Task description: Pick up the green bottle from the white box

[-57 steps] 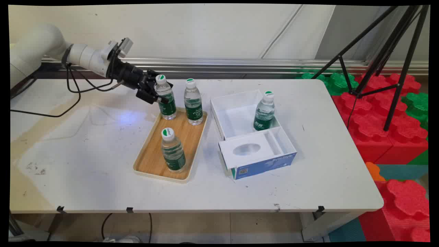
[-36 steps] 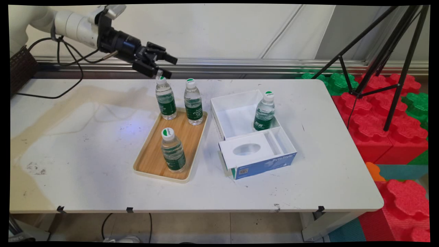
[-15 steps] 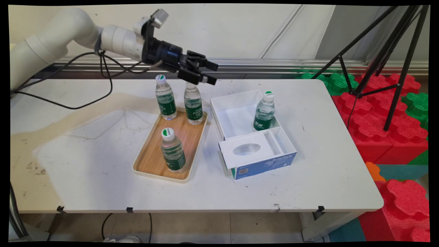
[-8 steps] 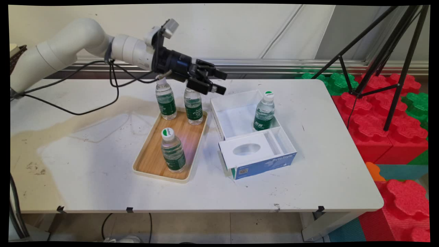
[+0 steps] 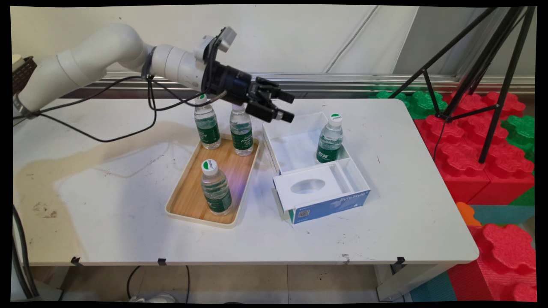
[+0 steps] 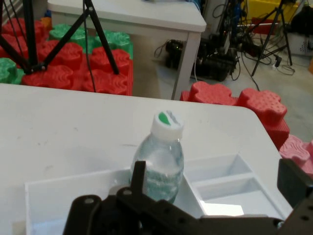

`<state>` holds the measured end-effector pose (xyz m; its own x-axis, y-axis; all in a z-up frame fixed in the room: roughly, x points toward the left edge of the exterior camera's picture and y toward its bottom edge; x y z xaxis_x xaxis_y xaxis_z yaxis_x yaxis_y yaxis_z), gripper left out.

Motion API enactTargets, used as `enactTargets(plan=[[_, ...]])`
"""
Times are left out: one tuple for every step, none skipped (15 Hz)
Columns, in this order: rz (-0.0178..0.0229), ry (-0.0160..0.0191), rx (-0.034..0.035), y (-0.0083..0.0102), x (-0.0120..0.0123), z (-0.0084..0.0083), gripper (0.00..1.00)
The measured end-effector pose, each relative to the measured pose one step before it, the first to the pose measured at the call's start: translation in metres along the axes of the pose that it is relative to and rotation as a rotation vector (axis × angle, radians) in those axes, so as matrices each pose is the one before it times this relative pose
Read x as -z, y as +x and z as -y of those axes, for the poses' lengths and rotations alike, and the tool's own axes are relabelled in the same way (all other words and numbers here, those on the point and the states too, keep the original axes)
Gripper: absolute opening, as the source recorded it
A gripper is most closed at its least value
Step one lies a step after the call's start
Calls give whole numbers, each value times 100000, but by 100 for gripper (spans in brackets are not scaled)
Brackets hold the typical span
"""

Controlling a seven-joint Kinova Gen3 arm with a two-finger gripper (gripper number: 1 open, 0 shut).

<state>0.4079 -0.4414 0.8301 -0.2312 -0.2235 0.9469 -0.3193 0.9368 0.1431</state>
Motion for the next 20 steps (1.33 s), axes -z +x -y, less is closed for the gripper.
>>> enactTargets(plan=[[77,425,316,713,-346,-55,100],[130,280,434,695,-396,-78,100],[62,291,276,502,-260,-53,100],[207,393,405,744,-429,-93,100],[204,392,265,516,-288,-28,100],[480,475,285,489,-309,6,100],[753,520,261,407,-335,65,100],[575,372,136,137,-141,57,100],[661,460,144,98,-128,69,100],[740,402,104,34,-148,101,100],[1227,605,122,-44,-237,179,100],[624,201,61,-39,-163,107,100],[799,298,32,-93,-191,134,100],[930,370,69,-150,-219,160,100],[581,193,-1,-95,-170,101,100],[780,225,36,-136,-266,137,100],[489,71,64,-107,-206,75,100],[712,67,65,-165,-308,100,100],[815,-40,103,-206,-402,70,100],[761,-22,98,-211,-397,67,100]])
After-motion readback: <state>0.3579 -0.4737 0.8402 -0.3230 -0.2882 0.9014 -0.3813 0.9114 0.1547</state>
